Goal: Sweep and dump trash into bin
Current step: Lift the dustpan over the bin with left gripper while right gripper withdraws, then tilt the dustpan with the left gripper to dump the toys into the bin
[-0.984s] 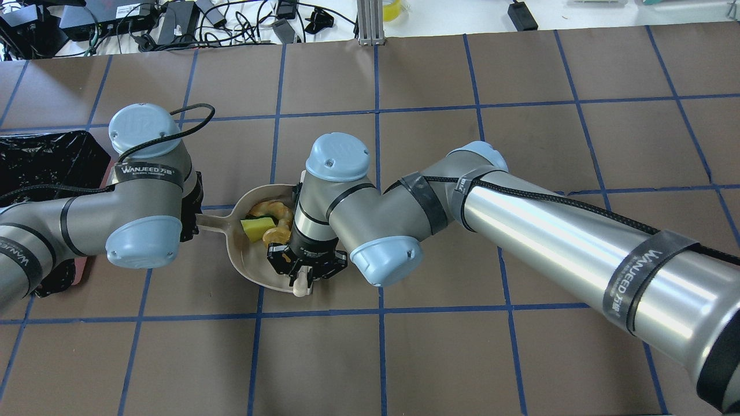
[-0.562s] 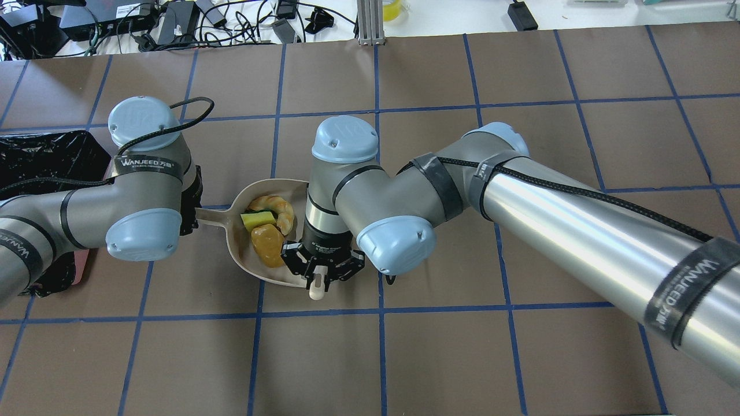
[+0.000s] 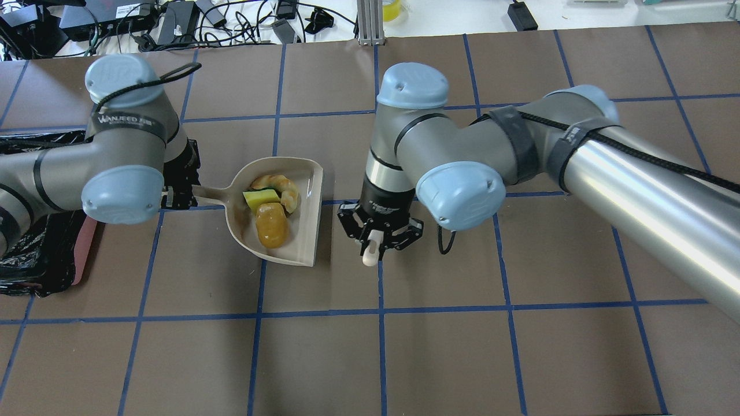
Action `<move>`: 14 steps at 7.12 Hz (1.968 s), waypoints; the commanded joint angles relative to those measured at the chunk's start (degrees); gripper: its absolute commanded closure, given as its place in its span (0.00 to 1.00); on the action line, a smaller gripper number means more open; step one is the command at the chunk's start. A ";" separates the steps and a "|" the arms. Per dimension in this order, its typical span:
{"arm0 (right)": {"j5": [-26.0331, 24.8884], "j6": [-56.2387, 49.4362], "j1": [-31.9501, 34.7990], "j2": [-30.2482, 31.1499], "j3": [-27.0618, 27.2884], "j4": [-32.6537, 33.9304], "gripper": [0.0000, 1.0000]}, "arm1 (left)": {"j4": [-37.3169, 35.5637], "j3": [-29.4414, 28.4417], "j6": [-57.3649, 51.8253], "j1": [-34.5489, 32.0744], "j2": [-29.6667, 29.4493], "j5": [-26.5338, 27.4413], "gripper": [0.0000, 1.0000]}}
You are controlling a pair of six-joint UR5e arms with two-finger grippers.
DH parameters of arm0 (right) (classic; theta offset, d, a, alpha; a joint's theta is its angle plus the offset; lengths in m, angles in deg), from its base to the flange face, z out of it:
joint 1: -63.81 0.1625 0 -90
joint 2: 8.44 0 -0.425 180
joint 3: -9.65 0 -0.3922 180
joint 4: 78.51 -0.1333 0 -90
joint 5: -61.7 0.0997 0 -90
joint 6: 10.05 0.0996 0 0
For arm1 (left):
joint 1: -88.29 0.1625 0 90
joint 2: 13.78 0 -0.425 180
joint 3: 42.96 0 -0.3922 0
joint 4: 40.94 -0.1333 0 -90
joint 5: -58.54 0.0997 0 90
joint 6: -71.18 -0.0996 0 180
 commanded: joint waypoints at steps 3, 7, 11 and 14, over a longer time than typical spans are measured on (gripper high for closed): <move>-13.97 -27.30 -22.03 -0.39 -0.80 -1.88 1.00 | 12.91 -15.89 -6.96 15.38 -0.25 -8.18 1.00; -25.36 -43.10 -35.75 -8.40 -6.78 -2.14 1.00 | 14.52 -25.83 -23.69 31.99 -4.72 -8.27 1.00; -25.18 -54.48 -37.90 -8.92 -5.02 1.96 1.00 | 9.34 -36.97 -38.97 43.11 -16.48 -8.10 1.00; -25.27 -54.27 -37.90 -9.45 -5.02 3.39 1.00 | -3.19 -37.81 -43.00 43.48 -22.83 -8.27 1.00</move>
